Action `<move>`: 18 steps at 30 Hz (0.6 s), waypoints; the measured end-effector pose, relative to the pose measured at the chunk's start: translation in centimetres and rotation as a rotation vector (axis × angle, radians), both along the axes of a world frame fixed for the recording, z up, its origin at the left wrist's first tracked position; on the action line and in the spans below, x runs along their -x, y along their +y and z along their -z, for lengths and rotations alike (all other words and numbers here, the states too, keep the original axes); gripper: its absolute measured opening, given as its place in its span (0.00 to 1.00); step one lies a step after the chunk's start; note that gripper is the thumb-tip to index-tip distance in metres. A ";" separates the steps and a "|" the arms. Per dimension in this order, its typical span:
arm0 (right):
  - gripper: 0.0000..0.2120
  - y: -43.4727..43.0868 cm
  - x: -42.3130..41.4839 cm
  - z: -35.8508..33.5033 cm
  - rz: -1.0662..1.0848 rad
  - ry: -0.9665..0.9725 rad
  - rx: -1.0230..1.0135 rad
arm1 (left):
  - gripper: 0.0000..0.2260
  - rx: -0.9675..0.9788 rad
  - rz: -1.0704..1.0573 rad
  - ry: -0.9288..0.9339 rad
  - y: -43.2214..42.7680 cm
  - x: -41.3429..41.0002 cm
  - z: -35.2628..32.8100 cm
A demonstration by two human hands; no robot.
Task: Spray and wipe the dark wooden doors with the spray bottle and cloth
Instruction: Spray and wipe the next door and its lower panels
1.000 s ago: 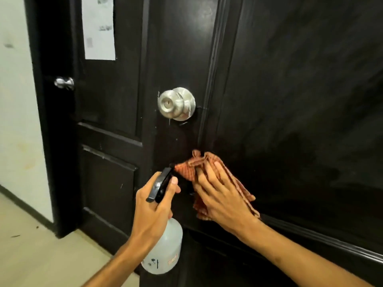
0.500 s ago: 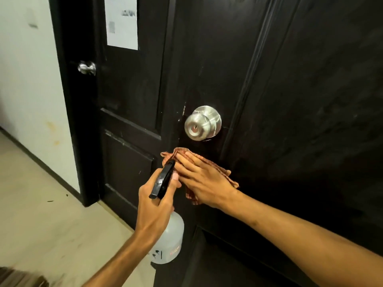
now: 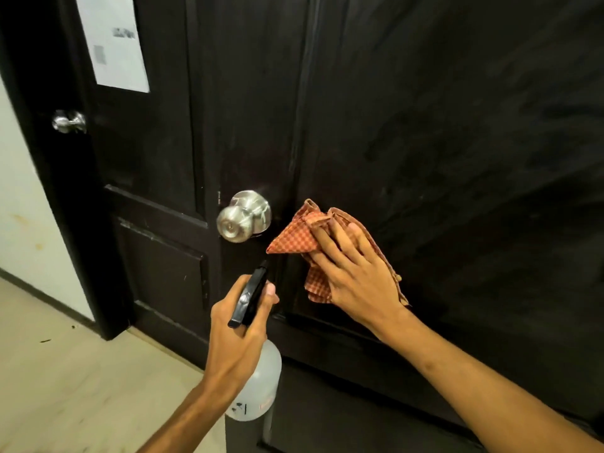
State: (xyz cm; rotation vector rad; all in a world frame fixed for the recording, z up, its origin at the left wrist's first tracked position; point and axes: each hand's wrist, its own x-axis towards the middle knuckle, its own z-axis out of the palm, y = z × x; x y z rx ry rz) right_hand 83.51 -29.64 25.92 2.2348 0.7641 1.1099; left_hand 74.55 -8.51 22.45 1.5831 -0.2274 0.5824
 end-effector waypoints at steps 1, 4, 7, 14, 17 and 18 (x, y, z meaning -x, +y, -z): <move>0.27 -1.1 0.6 -0.9 0.013 -0.021 -0.052 | 0.07 0.001 0.007 0.000 -0.8 0.2 -0.7; 0.24 -5.2 2.9 -3.7 0.042 -0.128 -0.296 | 0.07 0.009 0.038 -0.017 -2.9 0.7 -3.0; 0.29 -7.3 4.5 -6.9 0.184 -0.256 -0.656 | 0.08 0.003 0.058 -0.058 -4.9 1.1 -6.5; 0.34 -7.0 3.1 -12.1 0.042 -0.013 -0.074 | 0.10 0.066 0.037 -0.046 -5.7 1.9 -13.5; 0.31 -3.5 2.3 -17.7 0.050 -0.106 -0.242 | 0.12 0.135 -0.004 -0.008 -4.2 1.5 -15.2; 0.33 -2.3 1.8 -18.2 0.050 -0.096 -0.236 | 0.12 0.141 -0.017 0.008 -3.7 1.3 -15.7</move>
